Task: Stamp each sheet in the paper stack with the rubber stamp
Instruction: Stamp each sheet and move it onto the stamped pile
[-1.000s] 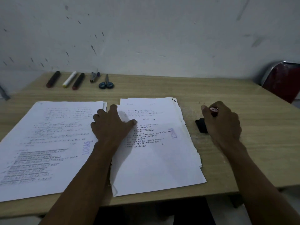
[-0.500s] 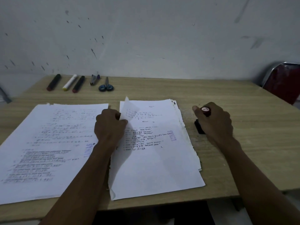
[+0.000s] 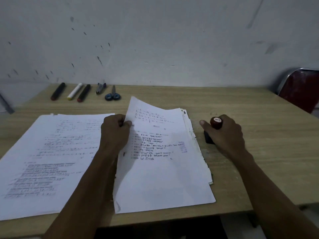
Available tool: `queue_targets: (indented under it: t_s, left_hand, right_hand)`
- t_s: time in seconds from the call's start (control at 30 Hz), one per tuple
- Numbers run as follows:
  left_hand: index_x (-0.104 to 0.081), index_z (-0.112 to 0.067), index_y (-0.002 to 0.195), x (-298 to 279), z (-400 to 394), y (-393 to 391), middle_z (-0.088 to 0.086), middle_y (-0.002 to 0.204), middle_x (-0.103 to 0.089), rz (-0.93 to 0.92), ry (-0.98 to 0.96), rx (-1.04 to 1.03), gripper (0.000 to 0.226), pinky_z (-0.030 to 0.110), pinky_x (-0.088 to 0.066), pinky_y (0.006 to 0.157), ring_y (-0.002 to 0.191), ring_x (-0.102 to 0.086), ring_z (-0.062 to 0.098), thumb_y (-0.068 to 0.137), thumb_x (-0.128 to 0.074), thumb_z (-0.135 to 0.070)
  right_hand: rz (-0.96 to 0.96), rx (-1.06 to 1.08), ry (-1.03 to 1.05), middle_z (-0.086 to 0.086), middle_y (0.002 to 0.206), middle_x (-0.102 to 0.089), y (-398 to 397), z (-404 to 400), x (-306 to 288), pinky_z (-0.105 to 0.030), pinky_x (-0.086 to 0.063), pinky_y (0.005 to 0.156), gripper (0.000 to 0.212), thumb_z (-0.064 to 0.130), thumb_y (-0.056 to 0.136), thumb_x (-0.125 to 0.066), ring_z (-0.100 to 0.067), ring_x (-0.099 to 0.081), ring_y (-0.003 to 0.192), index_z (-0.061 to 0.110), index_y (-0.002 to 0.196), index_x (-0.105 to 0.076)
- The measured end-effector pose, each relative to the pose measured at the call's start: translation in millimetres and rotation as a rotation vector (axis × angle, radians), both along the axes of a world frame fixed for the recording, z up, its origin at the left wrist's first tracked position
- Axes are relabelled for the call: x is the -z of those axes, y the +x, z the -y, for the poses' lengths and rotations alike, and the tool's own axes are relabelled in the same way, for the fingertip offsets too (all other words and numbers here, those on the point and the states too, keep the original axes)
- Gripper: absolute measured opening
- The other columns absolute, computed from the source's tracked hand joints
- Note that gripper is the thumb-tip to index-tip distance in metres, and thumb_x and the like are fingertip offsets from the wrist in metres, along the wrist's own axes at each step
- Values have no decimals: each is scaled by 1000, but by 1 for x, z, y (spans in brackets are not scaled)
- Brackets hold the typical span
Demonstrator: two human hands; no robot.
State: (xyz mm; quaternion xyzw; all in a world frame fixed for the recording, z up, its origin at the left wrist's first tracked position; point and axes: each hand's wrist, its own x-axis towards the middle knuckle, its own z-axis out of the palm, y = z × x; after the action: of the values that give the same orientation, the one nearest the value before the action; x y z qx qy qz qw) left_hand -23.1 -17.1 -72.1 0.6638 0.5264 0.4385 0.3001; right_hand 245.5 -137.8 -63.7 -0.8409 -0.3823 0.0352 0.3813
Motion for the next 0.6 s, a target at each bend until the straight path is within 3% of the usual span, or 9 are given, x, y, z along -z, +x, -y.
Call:
queue_targets:
  t_s: [0.07, 0.2, 0.3, 0.37, 0.43, 0.5, 0.53, 0.6]
  left_hand:
    - [-72, -4, 88, -2, -1, -4, 14, 85, -72, 69, -43, 21, 11, 42, -53, 77, 80, -67, 31, 88, -62, -9]
    - [-71, -9, 90, -8, 0, -12, 9, 85, -71, 203, -80, 41, 9, 26, -48, 69, 69, -62, 15, 87, -63, -6]
    - [-71, -10, 91, -12, 1, -18, 6, 85, -71, 308, -137, 30, 8, 25, -49, 68, 70, -63, 15, 88, -64, -9]
    - [-72, -15, 85, -12, -1, -26, 5, 87, -74, 375, -189, 42, 9, 31, -53, 75, 77, -67, 20, 88, -65, -11]
    - [-73, -16, 81, -13, -1, -32, 6, 87, -75, 480, -252, 67, 12, 37, -54, 83, 82, -69, 24, 87, -65, -10]
    - [-74, -17, 78, -16, -1, -39, 7, 88, -75, 535, -273, 80, 16, 41, -53, 88, 84, -69, 25, 87, -65, -8]
    - [-74, -17, 77, -19, -1, -42, 6, 87, -75, 548, -276, 78, 17, 41, -53, 88, 83, -69, 25, 87, -65, -8]
    - [-73, -17, 78, -24, 1, -50, 5, 85, -75, 570, -274, 60, 15, 39, -54, 85, 80, -69, 23, 87, -65, -8]
  right_hand:
    - [-37, -1, 13, -3, 104, -65, -1, 2, -3, -38, -48, 82, 62, 68, 73, -68, -26, -60, 101, 19, 110, -58]
    - [-21, 100, 69, -2, 96, -55, -13, 10, -14, -39, -47, 78, 78, 62, 69, -76, -24, -54, 92, 18, 123, -42]
    - [68, 167, 270, 4, 73, -52, -31, 20, -16, -35, -43, 65, 63, 48, 73, -80, -26, -56, 76, 14, 111, -42]
    - [41, 54, 355, 5, 67, -55, -46, 23, -14, -30, -42, 61, 46, 42, 76, -77, -23, -59, 66, 13, 100, -51]
    - [-128, -106, 332, 1, 72, -65, -58, 21, -10, -32, -48, 61, 43, 51, 77, -73, -19, -64, 67, 14, 95, -63]
    - [-420, -305, 245, -12, 85, -72, -68, 18, -12, -43, -55, 71, 55, 60, 77, -69, -27, -69, 78, 10, 97, -70]
    - [-566, -391, 208, -18, 91, -72, -73, 17, -15, -43, -56, 71, 53, 55, 81, -69, -33, -70, 81, 4, 96, -71]
    - [-772, -506, 188, -14, 89, -75, -81, 14, -19, -32, -56, 61, 26, 28, 89, -68, -28, -72, 76, 3, 92, -73]
